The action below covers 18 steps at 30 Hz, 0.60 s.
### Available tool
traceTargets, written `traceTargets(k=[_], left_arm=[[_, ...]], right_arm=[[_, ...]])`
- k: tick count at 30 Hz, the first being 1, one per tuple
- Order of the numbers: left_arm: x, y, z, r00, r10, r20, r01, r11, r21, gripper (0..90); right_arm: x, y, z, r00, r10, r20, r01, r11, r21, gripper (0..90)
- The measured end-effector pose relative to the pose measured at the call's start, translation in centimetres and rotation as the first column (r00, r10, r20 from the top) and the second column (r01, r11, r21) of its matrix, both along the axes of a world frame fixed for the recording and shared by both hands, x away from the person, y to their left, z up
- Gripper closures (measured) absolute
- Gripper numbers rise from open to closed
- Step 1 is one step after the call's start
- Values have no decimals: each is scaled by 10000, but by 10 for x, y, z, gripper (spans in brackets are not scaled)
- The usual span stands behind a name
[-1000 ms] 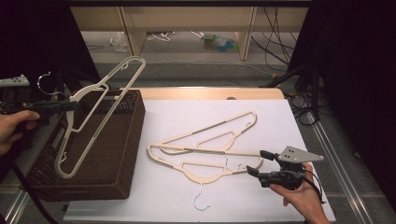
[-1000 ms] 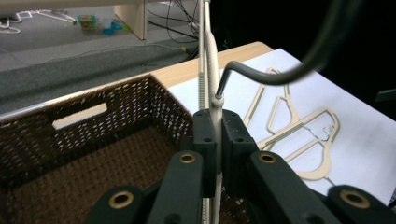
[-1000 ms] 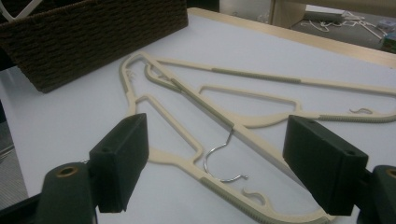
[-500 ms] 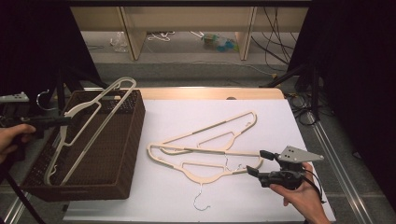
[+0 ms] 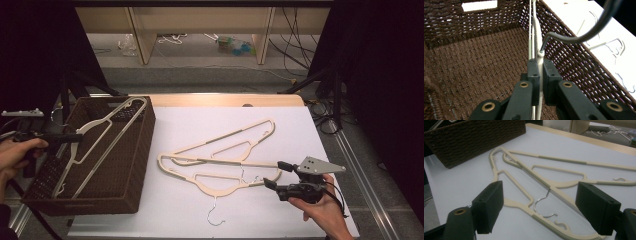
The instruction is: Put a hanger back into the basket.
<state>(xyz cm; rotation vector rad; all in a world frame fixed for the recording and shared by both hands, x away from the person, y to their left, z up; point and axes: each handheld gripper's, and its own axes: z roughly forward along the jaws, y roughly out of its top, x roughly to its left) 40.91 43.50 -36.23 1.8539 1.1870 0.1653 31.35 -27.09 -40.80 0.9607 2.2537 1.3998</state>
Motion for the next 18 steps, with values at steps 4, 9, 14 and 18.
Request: traceTargets(k=[4,9,14,18], left_arm=[[4,-3,-4,9998,154,-92,-153,9998,127,853],[8,-7,-8,9970,726,-265,-706,9950,703,847],[6,1,-13,9913,1273,-323,-1239,9880,919,830],[0,5,-12,9860,1648,-255,-1616,9821,971,807]], right_arm=[[1,1,-2,10000,25,-1,-25,9999,143,234],[0,0,0,10000,23,-30,-22,10000,24,236],[1,1,-2,10000,41,26,-41,9999,164,236],[0,1,-1,9999,63,-117,-61,9998,191,236]])
